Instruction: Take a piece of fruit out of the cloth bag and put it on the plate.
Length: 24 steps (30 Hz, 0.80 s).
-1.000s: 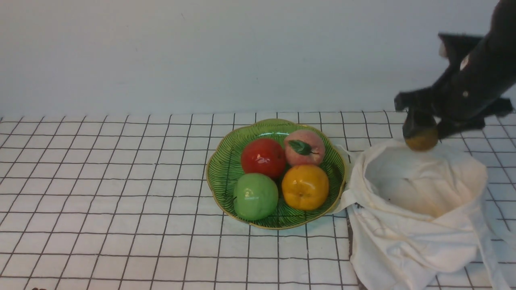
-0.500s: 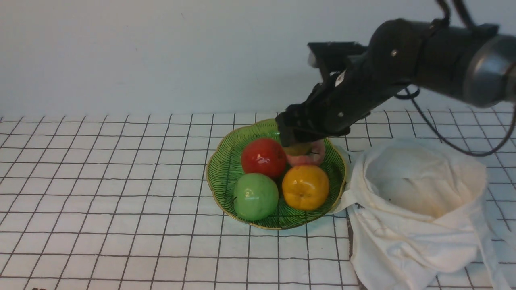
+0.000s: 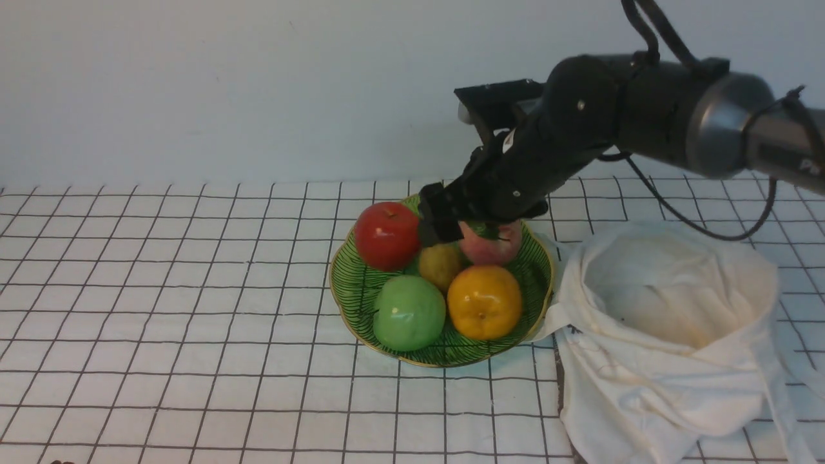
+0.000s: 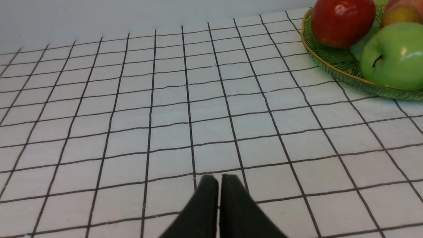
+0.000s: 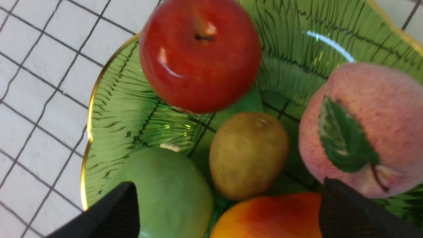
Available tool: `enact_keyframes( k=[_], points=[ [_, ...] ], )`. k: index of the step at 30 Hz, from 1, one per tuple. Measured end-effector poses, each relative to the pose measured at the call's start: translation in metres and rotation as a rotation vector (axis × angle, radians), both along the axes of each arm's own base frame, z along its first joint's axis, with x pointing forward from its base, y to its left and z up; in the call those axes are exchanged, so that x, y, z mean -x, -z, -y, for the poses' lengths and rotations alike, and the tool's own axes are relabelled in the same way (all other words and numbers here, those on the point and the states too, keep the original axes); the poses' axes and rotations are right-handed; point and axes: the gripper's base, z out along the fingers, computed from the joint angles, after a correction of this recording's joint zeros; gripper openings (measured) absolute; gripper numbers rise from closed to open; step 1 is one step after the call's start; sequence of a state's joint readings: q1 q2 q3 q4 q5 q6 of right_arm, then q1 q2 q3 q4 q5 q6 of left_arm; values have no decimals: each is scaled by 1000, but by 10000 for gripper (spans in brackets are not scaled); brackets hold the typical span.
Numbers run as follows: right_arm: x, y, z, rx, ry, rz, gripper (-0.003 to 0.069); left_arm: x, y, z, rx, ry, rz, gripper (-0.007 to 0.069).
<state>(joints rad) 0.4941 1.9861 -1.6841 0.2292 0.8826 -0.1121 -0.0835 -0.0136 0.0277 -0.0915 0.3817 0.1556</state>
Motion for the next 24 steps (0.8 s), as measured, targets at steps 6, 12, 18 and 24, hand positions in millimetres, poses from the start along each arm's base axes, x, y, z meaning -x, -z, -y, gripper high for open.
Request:
enact_keyframes(
  k=[6,12,18,24],
  points=[
    [8,-88,11,88,-54,65,542,0,0,0,0,0,0,-8],
    [39,-163,32,43,-6,217,216,0,0,0,0,0,0,-8],
    [110,-209,71,6,9,293,1,0,0,0,0,0,0,-8],
    [212,-213,129,-15,49,334,-13,0,0,0,0,0,0,-8]
  ],
)
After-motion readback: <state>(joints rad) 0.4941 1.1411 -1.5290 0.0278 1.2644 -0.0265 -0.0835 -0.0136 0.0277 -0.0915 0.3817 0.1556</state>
